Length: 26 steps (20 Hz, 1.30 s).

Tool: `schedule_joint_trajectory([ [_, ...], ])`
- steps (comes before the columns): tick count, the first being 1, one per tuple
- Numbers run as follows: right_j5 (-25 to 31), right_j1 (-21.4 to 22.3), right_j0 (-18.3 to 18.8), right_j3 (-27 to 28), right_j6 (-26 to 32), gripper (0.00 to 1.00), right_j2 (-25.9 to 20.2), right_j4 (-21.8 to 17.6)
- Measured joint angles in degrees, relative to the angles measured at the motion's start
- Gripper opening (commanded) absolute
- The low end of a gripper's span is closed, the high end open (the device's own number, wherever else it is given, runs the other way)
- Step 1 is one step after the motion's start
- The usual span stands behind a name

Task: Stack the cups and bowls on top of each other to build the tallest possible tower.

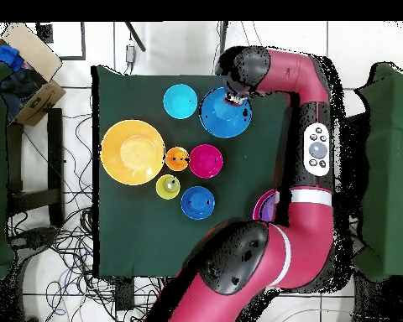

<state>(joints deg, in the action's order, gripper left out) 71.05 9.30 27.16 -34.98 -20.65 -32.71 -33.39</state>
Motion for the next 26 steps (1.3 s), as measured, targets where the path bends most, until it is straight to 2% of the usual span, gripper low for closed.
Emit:
schedule_joint_trajectory([
  [12, 5.18, 0.77, 0.43, 0.33, -0.05, 0.00, 0.64, 4.81],
  [26, 17.51, 9.50, 0.42, 1.63, -0.05, 0.00, 2.15, 5.10],
])
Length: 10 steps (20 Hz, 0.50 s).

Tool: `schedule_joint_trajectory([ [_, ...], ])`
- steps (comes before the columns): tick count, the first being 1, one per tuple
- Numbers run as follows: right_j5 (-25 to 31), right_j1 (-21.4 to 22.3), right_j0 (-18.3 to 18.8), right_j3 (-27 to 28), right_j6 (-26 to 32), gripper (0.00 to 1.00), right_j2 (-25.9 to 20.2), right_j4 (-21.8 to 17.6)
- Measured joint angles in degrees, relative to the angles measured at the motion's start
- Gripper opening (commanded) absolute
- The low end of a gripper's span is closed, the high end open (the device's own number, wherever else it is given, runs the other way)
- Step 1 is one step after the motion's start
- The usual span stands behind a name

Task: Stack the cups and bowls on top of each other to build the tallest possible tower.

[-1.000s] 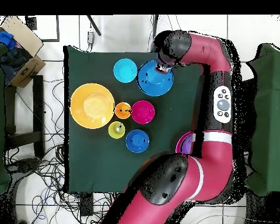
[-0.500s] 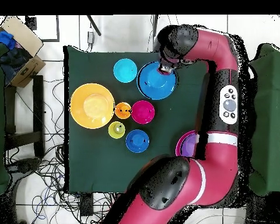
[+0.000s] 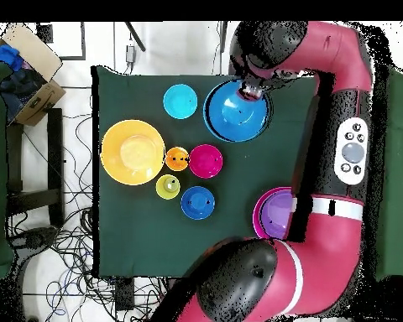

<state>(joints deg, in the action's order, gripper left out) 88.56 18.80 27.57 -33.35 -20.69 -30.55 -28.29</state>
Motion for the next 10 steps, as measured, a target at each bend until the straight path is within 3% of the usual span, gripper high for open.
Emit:
schedule_joint_trajectory([
  [10, 4.06, 5.64, 0.37, 2.11, 0.00, 0.00, 0.15, -0.06],
])
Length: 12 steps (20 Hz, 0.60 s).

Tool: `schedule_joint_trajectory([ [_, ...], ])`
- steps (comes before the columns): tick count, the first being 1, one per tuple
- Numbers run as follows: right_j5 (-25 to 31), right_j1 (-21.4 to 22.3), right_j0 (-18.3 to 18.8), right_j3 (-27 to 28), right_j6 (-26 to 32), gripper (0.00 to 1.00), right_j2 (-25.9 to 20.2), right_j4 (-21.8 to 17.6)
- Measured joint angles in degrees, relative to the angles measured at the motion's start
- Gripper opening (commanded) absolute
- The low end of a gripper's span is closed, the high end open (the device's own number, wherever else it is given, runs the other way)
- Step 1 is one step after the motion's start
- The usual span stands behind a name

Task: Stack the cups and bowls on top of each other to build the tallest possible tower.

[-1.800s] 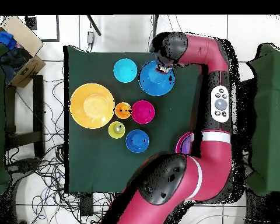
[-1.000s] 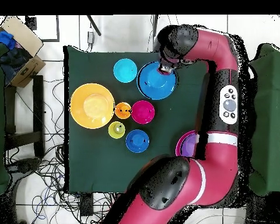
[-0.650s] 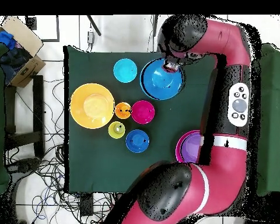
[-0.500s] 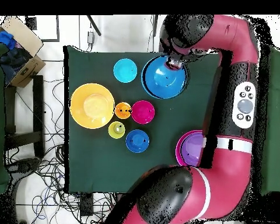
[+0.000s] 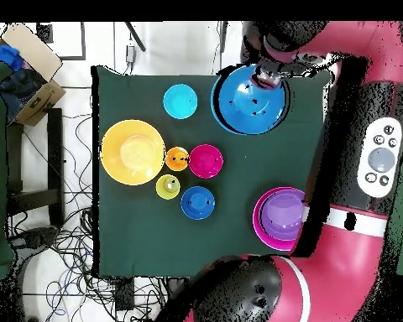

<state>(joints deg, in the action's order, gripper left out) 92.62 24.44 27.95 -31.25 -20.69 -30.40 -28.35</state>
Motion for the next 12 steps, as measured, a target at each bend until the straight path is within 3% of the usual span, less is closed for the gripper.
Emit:
schedule_joint_trajectory([
  [12, 0.01, 1.68, 0.99, -0.36, 0.01, 0.00, 1.89, -2.28],
])
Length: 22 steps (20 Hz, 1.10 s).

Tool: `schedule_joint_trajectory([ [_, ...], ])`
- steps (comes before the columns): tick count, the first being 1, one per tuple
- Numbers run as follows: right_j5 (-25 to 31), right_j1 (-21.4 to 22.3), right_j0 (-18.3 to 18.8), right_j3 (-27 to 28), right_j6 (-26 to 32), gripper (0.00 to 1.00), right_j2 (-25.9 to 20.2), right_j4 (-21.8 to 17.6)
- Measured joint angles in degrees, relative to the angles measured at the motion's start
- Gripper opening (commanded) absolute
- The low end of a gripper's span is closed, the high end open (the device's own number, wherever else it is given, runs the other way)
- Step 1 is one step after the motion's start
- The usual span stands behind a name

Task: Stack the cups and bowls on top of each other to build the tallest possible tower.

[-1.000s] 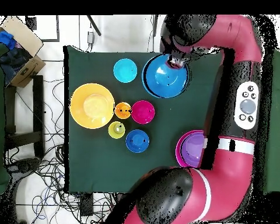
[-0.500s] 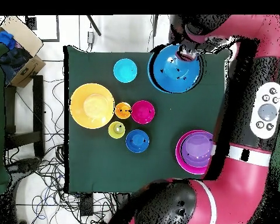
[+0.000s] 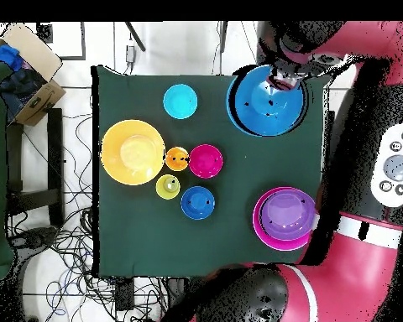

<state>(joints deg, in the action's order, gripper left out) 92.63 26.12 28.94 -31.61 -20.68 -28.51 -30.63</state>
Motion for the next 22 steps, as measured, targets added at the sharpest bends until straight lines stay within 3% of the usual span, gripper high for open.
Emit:
schedule_joint_trajectory([
  [6, -0.01, 1.78, 3.77, -3.16, 0.01, 0.00, 0.38, 0.00],
  [16, -0.84, 6.27, 13.67, -11.98, 0.21, 0.00, 0.84, 0.10],
  [22, -4.18, 8.78, 21.17, -20.74, 0.21, 0.00, 0.29, 3.45],
])
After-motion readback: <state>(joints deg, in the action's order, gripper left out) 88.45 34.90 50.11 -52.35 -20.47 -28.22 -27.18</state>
